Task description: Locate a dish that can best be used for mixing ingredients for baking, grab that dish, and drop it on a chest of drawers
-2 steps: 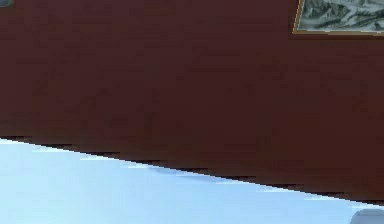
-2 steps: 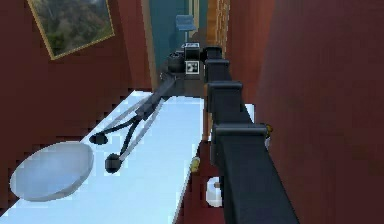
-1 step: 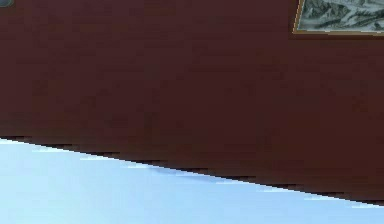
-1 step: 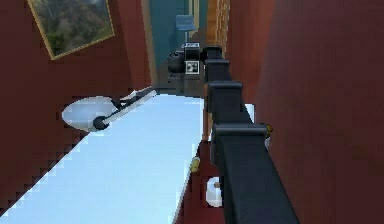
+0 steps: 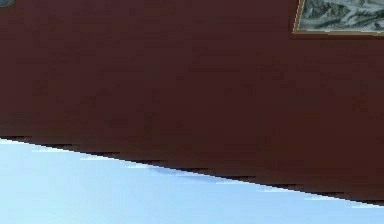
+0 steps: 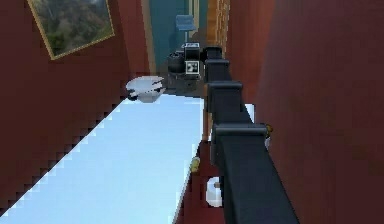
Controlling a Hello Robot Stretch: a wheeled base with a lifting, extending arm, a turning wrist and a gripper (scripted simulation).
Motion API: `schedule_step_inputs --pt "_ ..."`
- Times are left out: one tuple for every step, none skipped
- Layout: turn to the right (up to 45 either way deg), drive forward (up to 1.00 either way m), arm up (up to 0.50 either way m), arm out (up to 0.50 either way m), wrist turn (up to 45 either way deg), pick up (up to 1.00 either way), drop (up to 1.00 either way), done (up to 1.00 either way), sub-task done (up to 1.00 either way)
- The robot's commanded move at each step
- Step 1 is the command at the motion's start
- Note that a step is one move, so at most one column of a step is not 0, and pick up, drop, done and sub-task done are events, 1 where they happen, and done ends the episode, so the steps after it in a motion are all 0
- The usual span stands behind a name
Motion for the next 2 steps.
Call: schedule_step_inputs --pt "0.0 0.0 0.0 0.0 45.0 0.0 0.0 0.0 0.0" --pt "0.0 0.0 0.0 0.0 36.0 0.0 0.0 0.0 0.0"
